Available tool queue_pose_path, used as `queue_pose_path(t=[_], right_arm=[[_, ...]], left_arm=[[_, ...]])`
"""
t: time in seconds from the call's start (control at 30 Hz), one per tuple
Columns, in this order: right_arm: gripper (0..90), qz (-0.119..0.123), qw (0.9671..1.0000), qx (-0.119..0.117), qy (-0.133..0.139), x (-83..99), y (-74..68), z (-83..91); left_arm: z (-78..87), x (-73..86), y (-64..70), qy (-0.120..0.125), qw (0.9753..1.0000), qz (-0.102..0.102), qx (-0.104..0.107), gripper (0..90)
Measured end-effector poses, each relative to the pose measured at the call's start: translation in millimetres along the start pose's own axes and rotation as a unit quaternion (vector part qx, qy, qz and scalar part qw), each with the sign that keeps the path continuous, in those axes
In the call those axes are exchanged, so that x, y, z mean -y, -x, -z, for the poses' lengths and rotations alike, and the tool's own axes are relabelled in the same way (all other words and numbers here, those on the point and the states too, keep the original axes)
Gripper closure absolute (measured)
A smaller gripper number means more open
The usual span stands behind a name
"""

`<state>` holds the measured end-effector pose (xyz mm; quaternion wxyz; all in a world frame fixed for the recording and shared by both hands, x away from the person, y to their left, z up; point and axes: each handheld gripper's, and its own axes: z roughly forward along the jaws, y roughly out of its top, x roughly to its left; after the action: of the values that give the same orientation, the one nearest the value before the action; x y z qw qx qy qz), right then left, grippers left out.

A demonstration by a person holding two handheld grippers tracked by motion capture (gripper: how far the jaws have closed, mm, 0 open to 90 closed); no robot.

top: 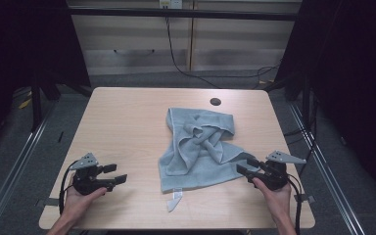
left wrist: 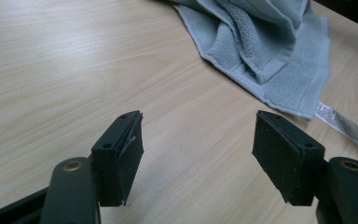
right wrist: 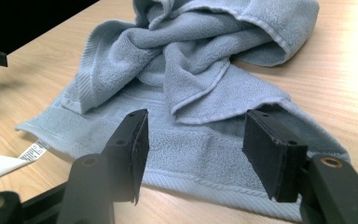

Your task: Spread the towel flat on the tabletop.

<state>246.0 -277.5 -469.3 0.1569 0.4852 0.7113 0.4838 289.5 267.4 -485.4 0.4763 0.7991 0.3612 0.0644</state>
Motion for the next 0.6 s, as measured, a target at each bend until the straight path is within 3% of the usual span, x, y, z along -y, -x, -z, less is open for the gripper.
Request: queue_pose_path(t=[0.23, 0.6], right_arm=[[40.7, 0.002, 0.9999, -0.008, -0.014, 3.7, -0.7, -3.3], [44.1, 0.011, 0.9998, -0.015, -0.006, -5.7, -4.3, -4.4]], left_arm=[[-1.4, 0.0, -1.0, -0.005, 1.0, 0.008, -0.004, 35.2], [-6.8, -7.5, 14.5, -0.011, 0.9998, -0.013, 0.006, 39.0]])
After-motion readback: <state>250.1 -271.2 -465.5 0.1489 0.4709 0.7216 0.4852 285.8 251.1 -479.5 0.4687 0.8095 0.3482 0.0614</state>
